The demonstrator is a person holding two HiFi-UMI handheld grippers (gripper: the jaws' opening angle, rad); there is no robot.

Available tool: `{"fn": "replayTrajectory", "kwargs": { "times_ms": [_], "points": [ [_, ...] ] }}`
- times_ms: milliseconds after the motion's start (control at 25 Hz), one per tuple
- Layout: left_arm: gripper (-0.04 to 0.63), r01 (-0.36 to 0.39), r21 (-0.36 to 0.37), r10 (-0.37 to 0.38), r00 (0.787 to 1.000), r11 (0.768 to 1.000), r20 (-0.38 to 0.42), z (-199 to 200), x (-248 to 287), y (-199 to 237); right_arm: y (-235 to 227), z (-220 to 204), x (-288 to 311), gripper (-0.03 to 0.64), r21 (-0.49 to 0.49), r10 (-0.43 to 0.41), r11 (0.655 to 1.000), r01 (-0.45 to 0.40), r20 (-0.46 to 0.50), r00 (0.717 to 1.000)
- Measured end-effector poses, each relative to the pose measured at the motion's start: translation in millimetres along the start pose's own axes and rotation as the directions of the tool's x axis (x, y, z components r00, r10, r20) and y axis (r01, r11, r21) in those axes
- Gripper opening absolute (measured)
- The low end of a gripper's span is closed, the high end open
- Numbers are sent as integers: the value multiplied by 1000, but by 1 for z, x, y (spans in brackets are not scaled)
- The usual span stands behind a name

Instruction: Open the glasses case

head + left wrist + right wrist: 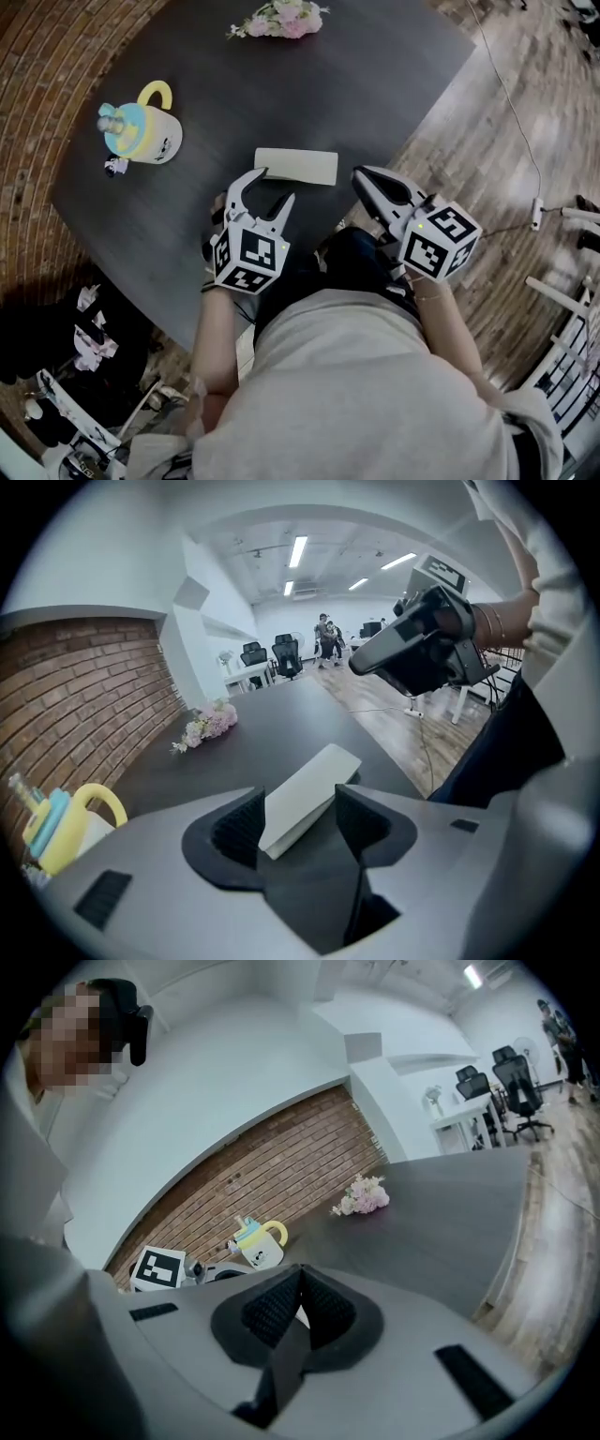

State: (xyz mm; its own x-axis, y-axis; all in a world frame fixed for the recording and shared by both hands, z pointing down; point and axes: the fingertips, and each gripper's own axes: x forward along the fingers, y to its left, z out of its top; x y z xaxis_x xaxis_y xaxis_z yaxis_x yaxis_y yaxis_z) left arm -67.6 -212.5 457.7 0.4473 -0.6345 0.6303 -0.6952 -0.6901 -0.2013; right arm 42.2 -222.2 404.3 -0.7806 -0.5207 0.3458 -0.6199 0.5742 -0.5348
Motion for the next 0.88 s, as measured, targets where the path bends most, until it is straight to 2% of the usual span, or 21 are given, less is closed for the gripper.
{"fn": "replayTrajectory", "kwargs": {
  "times_ms": [320,480,880],
  "points": [
    [286,36,97,-26,994,995,-107,-12,33,-1,-22,-3,12,8,25,24,999,-22,-71,997],
    [310,40,98,-26,989,994,-143,-18,45,-3,-31,0,16,8,37,30,999,-27,-78,997],
    [314,54,91,-38,986,994,-161,-19,55,-9,-39,-1,20,8,43,50,998,-46,-107,993]
  ]
}}
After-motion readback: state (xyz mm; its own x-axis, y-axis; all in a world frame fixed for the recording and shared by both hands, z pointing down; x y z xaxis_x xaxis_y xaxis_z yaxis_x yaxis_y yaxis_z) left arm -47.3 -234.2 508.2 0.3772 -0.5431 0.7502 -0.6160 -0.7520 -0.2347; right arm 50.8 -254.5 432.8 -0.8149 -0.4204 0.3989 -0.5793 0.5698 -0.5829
